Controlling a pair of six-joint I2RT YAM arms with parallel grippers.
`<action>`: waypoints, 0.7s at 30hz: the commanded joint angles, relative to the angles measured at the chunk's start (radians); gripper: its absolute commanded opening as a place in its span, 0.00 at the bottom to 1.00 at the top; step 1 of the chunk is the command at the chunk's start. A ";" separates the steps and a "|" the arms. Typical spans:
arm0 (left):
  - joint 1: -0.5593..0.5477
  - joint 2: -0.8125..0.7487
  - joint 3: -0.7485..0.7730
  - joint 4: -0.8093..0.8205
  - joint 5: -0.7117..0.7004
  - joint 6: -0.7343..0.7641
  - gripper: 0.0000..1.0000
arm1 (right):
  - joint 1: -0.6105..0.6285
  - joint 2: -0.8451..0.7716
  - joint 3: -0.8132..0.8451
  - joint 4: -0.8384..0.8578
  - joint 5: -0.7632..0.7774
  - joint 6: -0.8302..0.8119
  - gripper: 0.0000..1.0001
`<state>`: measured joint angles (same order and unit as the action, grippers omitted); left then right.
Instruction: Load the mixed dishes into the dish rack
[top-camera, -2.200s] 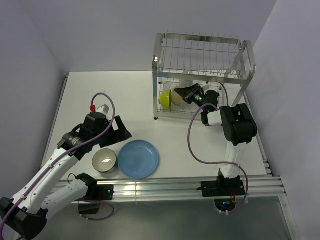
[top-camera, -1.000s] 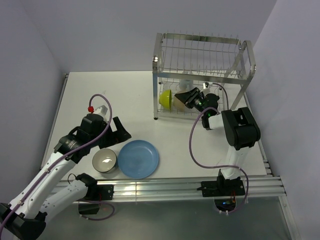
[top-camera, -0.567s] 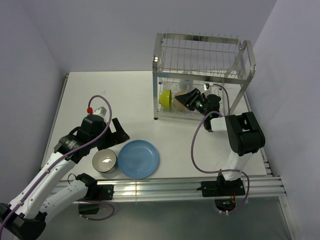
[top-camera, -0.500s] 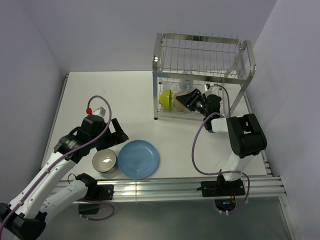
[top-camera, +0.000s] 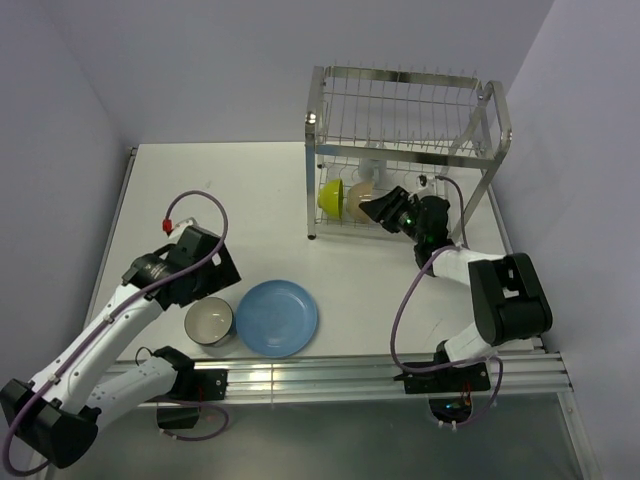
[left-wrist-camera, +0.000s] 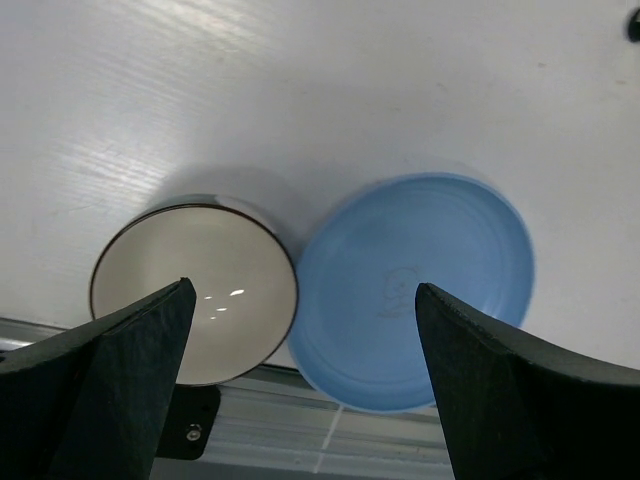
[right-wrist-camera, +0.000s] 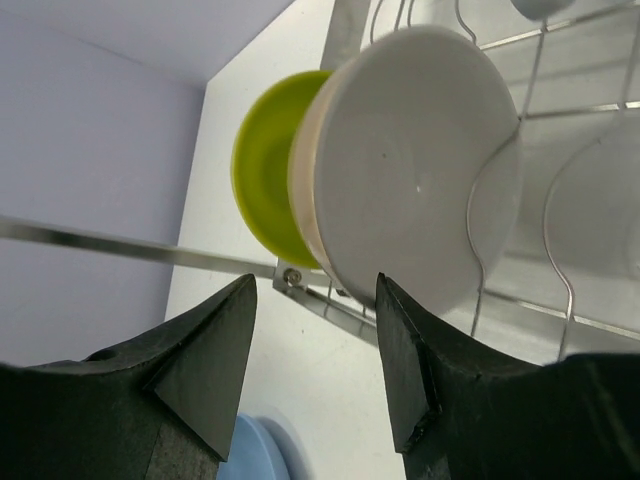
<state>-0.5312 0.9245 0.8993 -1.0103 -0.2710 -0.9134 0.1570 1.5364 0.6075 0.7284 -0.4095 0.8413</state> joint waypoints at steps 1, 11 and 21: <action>0.002 0.028 0.036 -0.098 -0.100 -0.053 0.99 | -0.011 -0.073 -0.052 -0.030 0.032 0.001 0.59; -0.033 0.085 -0.019 -0.122 0.004 -0.099 0.93 | 0.007 -0.247 -0.184 -0.081 0.044 0.021 0.58; -0.268 0.244 -0.071 -0.090 0.018 -0.258 0.91 | 0.022 -0.487 -0.232 -0.228 0.032 0.004 0.58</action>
<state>-0.7567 1.1297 0.8436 -1.1065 -0.2604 -1.0954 0.1692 1.1099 0.3969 0.5346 -0.3744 0.8547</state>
